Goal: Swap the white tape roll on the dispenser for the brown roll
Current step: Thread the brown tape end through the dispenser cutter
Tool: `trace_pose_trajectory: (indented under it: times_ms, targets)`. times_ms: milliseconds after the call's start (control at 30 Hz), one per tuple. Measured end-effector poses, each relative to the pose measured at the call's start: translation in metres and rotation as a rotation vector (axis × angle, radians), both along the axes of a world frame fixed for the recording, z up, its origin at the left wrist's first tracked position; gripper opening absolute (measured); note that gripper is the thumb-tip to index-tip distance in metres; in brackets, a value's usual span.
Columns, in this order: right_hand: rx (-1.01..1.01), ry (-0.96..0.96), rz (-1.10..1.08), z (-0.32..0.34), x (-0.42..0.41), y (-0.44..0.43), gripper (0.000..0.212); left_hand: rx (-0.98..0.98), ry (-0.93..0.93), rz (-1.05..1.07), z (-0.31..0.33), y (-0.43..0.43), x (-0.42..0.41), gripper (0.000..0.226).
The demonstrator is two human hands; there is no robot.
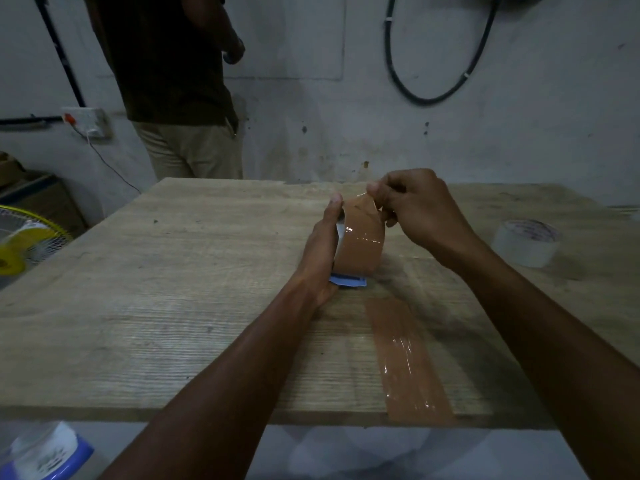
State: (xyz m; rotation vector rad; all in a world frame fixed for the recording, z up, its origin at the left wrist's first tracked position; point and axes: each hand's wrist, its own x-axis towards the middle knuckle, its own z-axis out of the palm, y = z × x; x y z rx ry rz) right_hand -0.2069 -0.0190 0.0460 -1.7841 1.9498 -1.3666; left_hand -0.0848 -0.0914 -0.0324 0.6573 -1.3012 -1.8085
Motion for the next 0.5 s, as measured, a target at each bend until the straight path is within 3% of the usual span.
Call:
trace_pose_trajectory:
  times_ms: [100, 167, 267, 333, 500]
  targets:
    - [-0.047, -0.148, -0.006, -0.007, -0.002, 0.005, 0.044, 0.007, -0.014, 0.002, 0.001, 0.001, 0.000, 0.058]
    - [-0.078, -0.150, -0.039, -0.011, -0.001, 0.009, 0.043, 0.025, 0.008, -0.004, 0.001, 0.001, 0.000, 0.059]
    - [-0.176, 0.048, -0.085, -0.024, 0.005, 0.018, 0.032, 0.038, 0.034, -0.001, 0.001, 0.001, 0.001, 0.061]
    - [-0.234, 0.163, -0.123, -0.033, 0.010, 0.020, 0.036, 0.031, 0.037, 0.007, 0.001, 0.001, 0.000, 0.064]
    - [-0.400, 0.267, -0.168, -0.037, 0.014, 0.018, 0.011, 0.068, 0.082, 0.005, -0.002, -0.001, -0.001, 0.067]
